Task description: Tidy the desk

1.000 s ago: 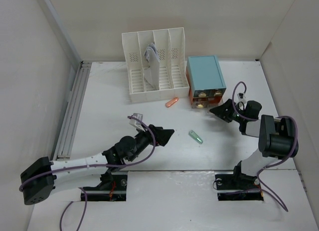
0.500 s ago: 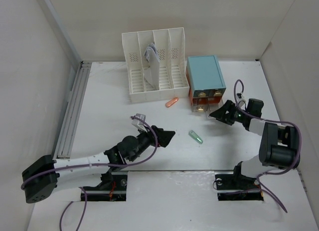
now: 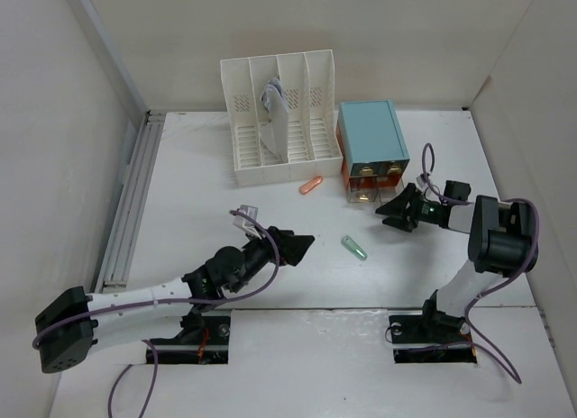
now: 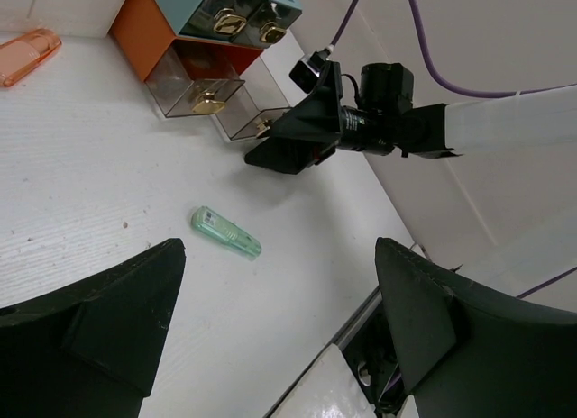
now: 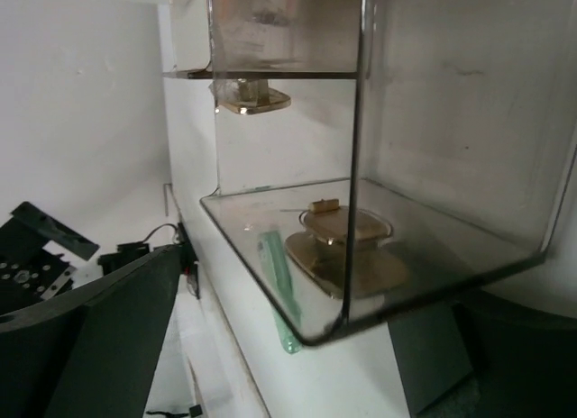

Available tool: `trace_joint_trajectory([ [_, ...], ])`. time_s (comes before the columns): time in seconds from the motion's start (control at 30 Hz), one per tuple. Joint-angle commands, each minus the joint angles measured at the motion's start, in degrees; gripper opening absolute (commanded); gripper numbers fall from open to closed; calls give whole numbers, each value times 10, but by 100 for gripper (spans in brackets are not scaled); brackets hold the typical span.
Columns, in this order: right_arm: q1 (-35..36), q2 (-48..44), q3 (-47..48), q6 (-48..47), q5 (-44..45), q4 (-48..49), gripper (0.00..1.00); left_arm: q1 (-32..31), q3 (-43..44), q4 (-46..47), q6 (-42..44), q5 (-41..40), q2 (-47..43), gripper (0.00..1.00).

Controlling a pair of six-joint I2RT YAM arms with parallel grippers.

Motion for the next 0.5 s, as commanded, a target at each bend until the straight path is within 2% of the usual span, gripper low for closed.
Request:
trace_joint_trajectory([
  [0.0, -16, -12, 16, -37, -37, -34, 96, 2, 17, 3, 10, -4, -17, 84],
  [0.07, -22, -23, 16, -62, -47, -62, 100, 2, 17, -2, 15, -9, -24, 84],
  [0.2, -43, -23, 41, -128, -37, -172, 100, 2, 23, -2, 20, -15, -29, 84],
  [0.27, -44, -4, 79, -215, -30, -252, 100, 2, 23, -8, 20, -15, -29, 84],
  [0.33, -44, 6, 102, -259, -30, -342, 100, 2, 23, -8, 20, -15, -29, 84],
  [0.47, -44, 19, 138, -390, -54, -457, 100, 2, 23, -8, 20, -20, -29, 84],
])
